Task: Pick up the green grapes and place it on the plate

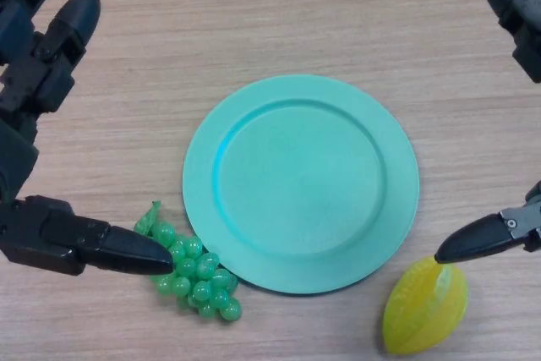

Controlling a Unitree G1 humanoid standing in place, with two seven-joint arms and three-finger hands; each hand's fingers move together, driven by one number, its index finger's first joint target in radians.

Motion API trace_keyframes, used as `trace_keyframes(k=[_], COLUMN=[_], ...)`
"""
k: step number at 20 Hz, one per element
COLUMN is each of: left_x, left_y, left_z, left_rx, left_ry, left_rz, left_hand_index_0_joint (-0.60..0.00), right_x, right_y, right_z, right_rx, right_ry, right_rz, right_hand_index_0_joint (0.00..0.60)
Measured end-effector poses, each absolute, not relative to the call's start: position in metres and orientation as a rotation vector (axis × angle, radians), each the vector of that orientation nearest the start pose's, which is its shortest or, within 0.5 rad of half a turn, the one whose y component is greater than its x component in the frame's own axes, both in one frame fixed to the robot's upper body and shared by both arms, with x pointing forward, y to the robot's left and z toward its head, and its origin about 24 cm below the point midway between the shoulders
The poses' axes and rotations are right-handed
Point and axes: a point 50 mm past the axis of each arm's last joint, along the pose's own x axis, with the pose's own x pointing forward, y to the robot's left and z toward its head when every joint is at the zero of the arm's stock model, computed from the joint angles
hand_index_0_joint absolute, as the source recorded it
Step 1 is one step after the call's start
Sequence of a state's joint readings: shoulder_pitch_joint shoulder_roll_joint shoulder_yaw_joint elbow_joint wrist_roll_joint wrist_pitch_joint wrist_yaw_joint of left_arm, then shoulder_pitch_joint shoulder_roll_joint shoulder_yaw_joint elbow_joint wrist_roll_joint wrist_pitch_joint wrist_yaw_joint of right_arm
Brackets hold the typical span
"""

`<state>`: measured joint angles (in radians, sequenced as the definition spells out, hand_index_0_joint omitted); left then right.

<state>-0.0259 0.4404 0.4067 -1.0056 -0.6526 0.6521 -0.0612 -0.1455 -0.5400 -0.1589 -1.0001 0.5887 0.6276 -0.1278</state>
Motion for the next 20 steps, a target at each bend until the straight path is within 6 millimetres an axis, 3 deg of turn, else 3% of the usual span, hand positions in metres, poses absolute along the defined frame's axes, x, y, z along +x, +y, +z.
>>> trace_keyframes(k=[14,18,20], left_x=[0.18,0.176,0.175], left_y=[0.189,0.193,0.202], left_z=[0.228,0.214,0.197], left_rx=[0.094,0.094,0.14], left_ry=[-0.417,-0.414,-0.414], left_rz=[-0.258,-0.199,-0.166], left_hand_index_0_joint=[0.0,0.0,0.0], right_x=[0.193,0.193,0.193], right_y=[-0.164,-0.164,-0.162], right_z=[0.235,0.235,0.234], right_rx=[-0.167,-0.162,-0.156], right_ry=[-0.432,-0.433,-0.429], right_rz=[0.237,0.237,0.245], right_hand_index_0_joint=[0.0,0.0,0.0])
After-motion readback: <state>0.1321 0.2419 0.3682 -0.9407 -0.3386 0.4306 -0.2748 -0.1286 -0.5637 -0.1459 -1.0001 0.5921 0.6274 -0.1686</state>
